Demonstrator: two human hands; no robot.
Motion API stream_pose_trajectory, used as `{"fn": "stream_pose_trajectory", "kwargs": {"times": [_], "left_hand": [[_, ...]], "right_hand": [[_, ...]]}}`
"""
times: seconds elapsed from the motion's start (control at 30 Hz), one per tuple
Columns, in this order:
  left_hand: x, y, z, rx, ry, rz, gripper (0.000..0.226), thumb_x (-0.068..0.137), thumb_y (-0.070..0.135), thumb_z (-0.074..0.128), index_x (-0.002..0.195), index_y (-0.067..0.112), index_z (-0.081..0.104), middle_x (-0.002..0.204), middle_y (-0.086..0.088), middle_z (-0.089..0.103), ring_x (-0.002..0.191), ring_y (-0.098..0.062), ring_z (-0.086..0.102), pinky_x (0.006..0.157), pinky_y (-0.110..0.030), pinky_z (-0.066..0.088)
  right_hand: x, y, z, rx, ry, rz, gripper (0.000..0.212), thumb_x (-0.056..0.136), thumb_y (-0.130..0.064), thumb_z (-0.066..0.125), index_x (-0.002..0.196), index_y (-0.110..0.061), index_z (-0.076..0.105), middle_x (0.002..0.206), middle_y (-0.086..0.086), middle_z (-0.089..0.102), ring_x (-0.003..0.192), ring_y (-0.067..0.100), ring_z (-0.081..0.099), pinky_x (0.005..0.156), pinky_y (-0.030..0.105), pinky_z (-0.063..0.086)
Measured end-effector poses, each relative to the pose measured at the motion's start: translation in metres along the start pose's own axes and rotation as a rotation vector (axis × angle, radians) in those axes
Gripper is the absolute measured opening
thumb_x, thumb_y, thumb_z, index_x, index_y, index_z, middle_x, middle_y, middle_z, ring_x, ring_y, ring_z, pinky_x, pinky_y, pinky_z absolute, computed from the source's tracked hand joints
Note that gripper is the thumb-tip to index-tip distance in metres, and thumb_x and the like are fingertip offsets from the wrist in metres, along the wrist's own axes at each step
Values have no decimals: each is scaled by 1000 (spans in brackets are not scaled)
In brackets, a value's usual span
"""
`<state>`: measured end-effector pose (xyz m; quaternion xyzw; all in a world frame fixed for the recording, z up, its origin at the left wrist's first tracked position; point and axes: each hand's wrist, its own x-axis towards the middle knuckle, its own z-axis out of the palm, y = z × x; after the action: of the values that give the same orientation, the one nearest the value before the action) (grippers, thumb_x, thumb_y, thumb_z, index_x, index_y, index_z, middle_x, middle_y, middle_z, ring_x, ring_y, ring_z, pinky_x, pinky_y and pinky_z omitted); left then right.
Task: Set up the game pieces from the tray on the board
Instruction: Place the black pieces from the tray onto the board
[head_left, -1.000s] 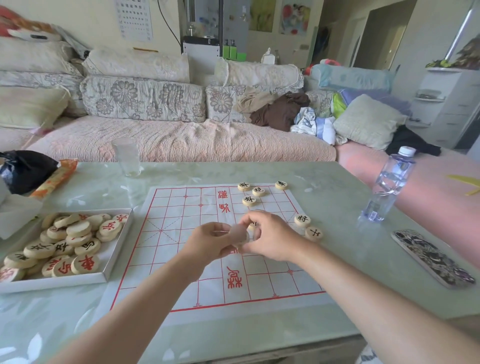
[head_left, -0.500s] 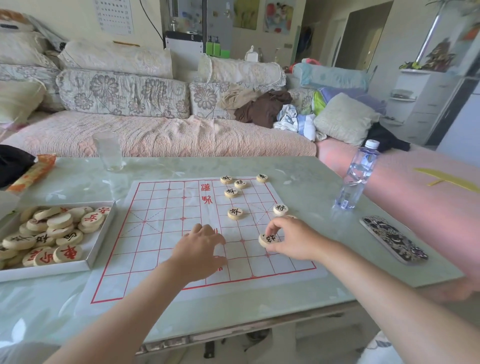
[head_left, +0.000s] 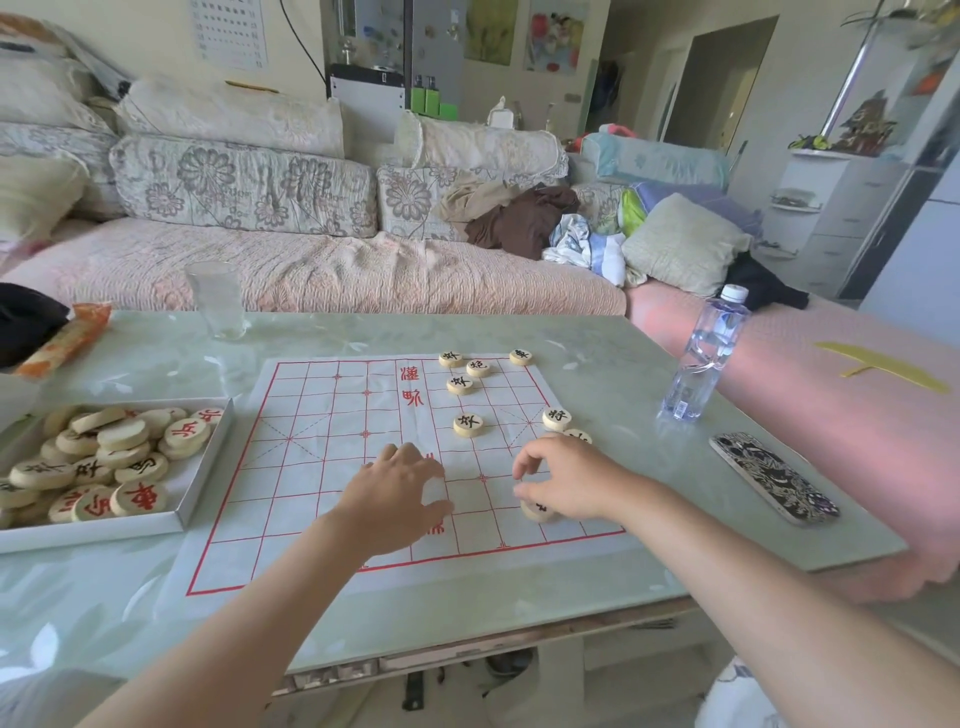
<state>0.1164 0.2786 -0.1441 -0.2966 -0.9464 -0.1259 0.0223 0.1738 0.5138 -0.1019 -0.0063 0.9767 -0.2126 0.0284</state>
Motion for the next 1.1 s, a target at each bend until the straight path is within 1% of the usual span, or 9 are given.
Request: {"fn": "stream_pose_trajectory", "kwargs": {"times": [0.2,0.43,0.57,0.67,0.77,0.87,0.97,1.03,1.1], "left_hand": [[0,-21,-14,-87,130,-51,29,90,48,52,110,27,54,104,8,54,106,-15,49,82,-30,46],[-21,-91,-45,-54,223,-176,22,90,42,53,106,27,55,104,9,56,104,-14,51,77,-31,46],[-44,-141,-63,-39,268,-253,21,89,38,56,105,25,58,104,6,59,103,-19,55,80,-31,45],[-62,-179,-76,-45,299,-318,19,88,29,55,105,23,61,103,3,60,104,-21,54,80,-31,42],[-81,-217,-86,-27,309,-373,20,87,22,56,106,23,62,106,2,59,109,-22,50,86,-30,39],[-100,-248,-98,35,301,-425,27,85,16,55,109,27,60,113,2,57,112,-22,46,93,-30,39],[-115,-269,-112,3,333,-451,33,84,4,52,105,28,61,99,8,53,103,-19,50,85,-24,35],[-124,-281,-122,-53,356,-495,35,84,2,50,102,30,62,95,8,55,96,-19,53,79,-27,39],[-131,-292,-125,-72,338,-532,33,85,5,53,104,30,64,98,6,57,96,-19,53,80,-29,46]], "right_hand": [[22,-53,14,79,53,-120,16,86,-32,69,102,-31,65,106,-12,61,102,7,56,94,30,45],[69,-149,55,240,26,-222,17,89,-29,66,105,-30,67,107,-14,63,102,7,58,91,28,47],[95,-205,84,235,-29,-291,19,89,-28,67,108,-25,66,109,-10,64,104,13,59,95,31,47],[111,-241,101,224,-59,-325,18,89,-19,63,105,-27,66,107,-9,65,103,14,60,94,33,48],[123,-273,116,168,-87,-351,30,85,-10,57,107,-28,67,112,-10,67,102,14,61,90,30,49],[134,-297,127,58,-110,-400,32,86,-10,59,112,-27,67,120,-9,65,108,16,59,88,29,47],[145,-313,139,-119,-79,-473,33,87,-12,60,116,-27,65,126,-3,59,117,22,56,89,33,47],[151,-320,145,-211,-70,-517,31,89,-12,59,115,-27,64,127,-2,56,117,24,55,86,35,47],[157,-327,148,-250,-63,-551,26,90,-17,61,114,-30,65,125,-5,56,117,23,56,82,31,43]]}}
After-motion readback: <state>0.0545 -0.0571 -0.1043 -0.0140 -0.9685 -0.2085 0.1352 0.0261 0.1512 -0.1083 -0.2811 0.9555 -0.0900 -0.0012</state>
